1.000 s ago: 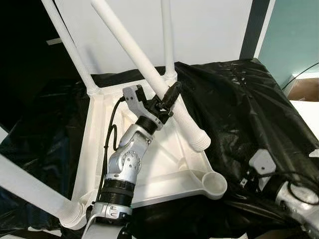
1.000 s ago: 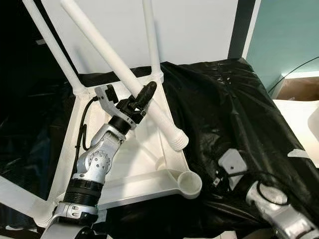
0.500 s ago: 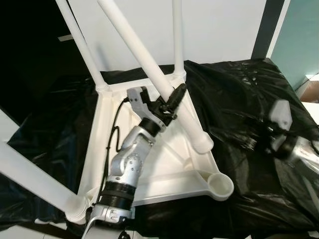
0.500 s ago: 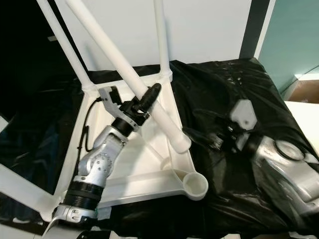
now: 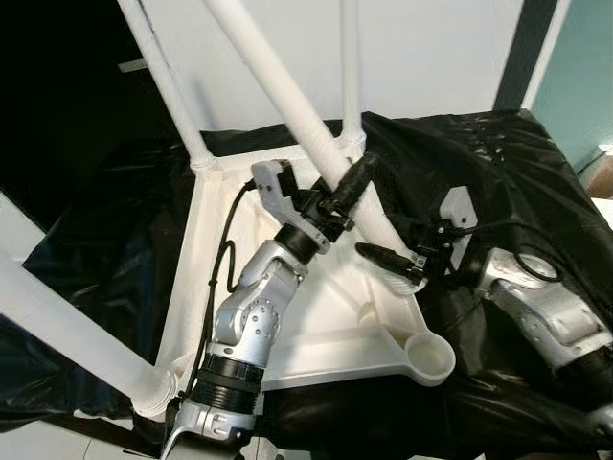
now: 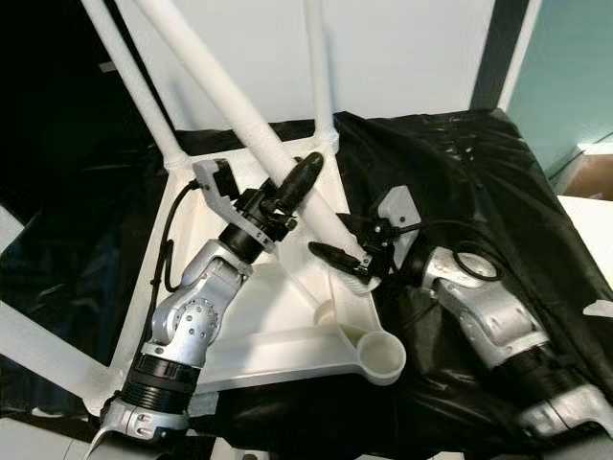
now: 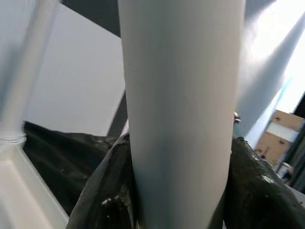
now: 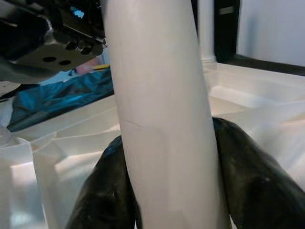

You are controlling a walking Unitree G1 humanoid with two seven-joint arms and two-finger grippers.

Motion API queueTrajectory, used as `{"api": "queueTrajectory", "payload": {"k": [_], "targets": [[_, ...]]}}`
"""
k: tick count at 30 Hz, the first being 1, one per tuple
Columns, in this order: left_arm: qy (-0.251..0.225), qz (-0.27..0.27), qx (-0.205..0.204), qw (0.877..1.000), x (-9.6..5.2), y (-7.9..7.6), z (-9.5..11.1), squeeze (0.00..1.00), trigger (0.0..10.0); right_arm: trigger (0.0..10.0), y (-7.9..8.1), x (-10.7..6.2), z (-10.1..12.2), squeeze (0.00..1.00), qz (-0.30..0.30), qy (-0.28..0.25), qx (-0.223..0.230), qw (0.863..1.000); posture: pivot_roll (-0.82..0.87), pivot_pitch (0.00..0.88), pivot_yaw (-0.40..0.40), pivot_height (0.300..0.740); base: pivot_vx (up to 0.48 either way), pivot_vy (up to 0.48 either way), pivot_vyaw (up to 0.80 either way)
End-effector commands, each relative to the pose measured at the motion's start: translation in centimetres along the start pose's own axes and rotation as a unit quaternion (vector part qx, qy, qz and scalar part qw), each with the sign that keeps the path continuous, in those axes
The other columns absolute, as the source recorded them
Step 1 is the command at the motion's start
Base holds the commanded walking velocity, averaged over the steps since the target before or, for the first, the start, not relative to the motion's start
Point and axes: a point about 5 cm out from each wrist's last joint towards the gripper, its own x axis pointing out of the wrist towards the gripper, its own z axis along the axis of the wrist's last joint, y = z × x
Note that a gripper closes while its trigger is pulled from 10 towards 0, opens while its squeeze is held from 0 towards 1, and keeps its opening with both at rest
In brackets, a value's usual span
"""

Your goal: Building children table

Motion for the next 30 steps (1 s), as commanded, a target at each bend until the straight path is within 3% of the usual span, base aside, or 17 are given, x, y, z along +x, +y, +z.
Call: {"api": "queueTrajectory", "payload": {"k": [1, 8, 9, 10, 14, 15, 17, 18, 19, 20, 21, 22, 23, 24, 26, 29, 30], "targets": [[-0.008, -0.141, -0.004, 0.990, 0.3, -2.3, 0.2, 0.00, 0.0, 0.0, -0.2, 0.4, -0.6, 0.00, -0.002, 0.015, 0.007, 1.000, -0.08, 0.000, 0.104, 0.740, 0.000, 0.000, 0.00], [-0.014, -0.124, -0.008, 0.992, 0.4, -2.3, 0.5, 0.00, 0.0, 0.0, -0.5, 1.4, -0.4, 0.00, -0.013, 0.000, -0.003, 1.000, -0.06, 0.000, 0.095, 0.740, 0.000, 0.000, 0.00], [-0.012, -0.112, -0.005, 0.994, 0.4, -2.1, 0.5, 0.00, 6.9, 0.0, -0.6, 1.6, -0.2, 0.00, -0.025, -0.002, -0.017, 1.000, -0.06, 0.000, 0.095, 0.740, 0.000, 0.000, 0.00], [-0.015, -0.089, 0.006, 0.996, 0.7, -1.7, 0.6, 1.00, 10.0, 0.0, -0.7, 1.8, -0.2, 0.00, -0.047, 0.005, -0.045, 0.998, -0.07, 0.000, 0.095, 0.740, 0.000, 0.000, 0.00], [-0.018, -0.073, 0.015, 0.997, 0.8, -1.4, 0.7, 1.00, 10.0, 0.0, -0.8, 2.0, -0.1, 0.00, -0.061, 0.009, -0.064, 0.996, -0.07, 0.000, 0.095, 0.740, 0.000, 0.000, 0.00], [-0.041, -0.032, 0.033, 0.998, 1.4, -0.9, 1.3, 1.00, 10.0, 0.0, -0.7, 2.5, -0.5, 0.00, -0.106, 0.035, -0.134, 0.985, -0.07, 0.000, 0.097, 0.740, 0.000, 0.000, 0.00], [-0.041, -0.032, 0.033, 0.998, 1.4, -0.9, 1.3, 1.00, 10.0, 0.0, -0.7, 2.5, -0.5, 0.00, -0.106, 0.035, -0.134, 0.985, -0.07, 0.000, 0.097, 0.740, 0.000, 0.000, 0.00], [-0.068, 0.008, 0.040, 0.997, 1.9, -0.4, 2.0, 1.00, 10.0, 0.0, -0.5, 3.0, -0.8, 0.00, -0.148, 0.054, -0.200, 0.967, -0.08, 0.000, 0.100, 0.740, 0.000, 0.000, 0.00], [-0.099, 0.041, 0.039, 0.993, 2.3, -0.1, 3.0, 0.47, 10.0, 0.0, -0.3, 3.2, -1.3, 0.00, -0.213, 0.074, -0.277, 0.934, -0.08, 0.000, 0.101, 0.740, 0.000, 0.000, 0.00], [-0.099, 0.041, 0.039, 0.993, 2.3, -0.1, 3.0, 0.47, 10.0, 0.0, -0.3, 3.2, -1.3, 0.00, -0.213, 0.074, -0.277, 0.934, -0.08, 0.000, 0.101, 0.740, 0.000, 0.000, 0.00], [-0.120, 0.060, 0.037, 0.990, 2.6, 0.0, 3.6, 0.47, 10.0, 0.0, -0.2, 3.3, -1.4, 0.00, -0.255, 0.079, -0.328, 0.906, -0.08, 0.000, 0.101, 0.740, 0.000, 0.000, 0.00], [-0.120, 0.060, 0.037, 0.990, 2.6, 0.0, 3.6, 0.47, 10.0, 0.0, -0.2, 3.3, -1.4, 0.00, -0.255, 0.079, -0.328, 0.906, -0.08, 0.000, 0.101, 0.740, 0.000, 0.000, 0.00], [-0.135, 0.070, 0.031, 0.988, 2.7, 0.0, 4.2, 0.00, 10.0, 0.0, -0.2, 3.0, -1.6, 0.00, -0.297, 0.088, -0.365, 0.878, -0.08, 0.000, 0.101, 0.740, 0.000, 0.000, 0.00], [-0.145, 0.075, 0.027, 0.986, 2.7, 0.1, 4.6, 0.00, 10.0, 0.0, -0.3, 2.7, -1.8, 0.00, -0.327, 0.097, -0.397, 0.852, -0.08, 0.000, 0.104, 0.740, 0.000, 0.000, 0.00], [-0.152, 0.081, 0.023, 0.985, 2.7, 0.2, 5.0, 0.00, 10.0, 0.0, -0.1, 2.6, -2.0, 0.00, -0.342, 0.100, -0.436, 0.827, -0.08, 0.000, 0.108, 0.740, 0.000, 0.000, 0.00], [-0.158, 0.089, 0.022, 0.983, 2.7, 0.3, 5.2, 0.00, 10.0, 0.0, 0.0, 2.5, -2.1, 0.00, -0.352, 0.098, -0.469, 0.804, -0.08, 0.000, 0.110, 0.740, 0.000, 0.000, 0.00], [-0.167, 0.098, 0.028, 0.981, 2.7, 0.6, 5.5, 0.00, 3.7, 0.0, 0.1, 2.2, -2.4, 0.00, -0.363, 0.086, -0.501, 0.781, -0.08, 0.000, 0.109, 0.740, 0.000, 0.000, 0.00]]}}
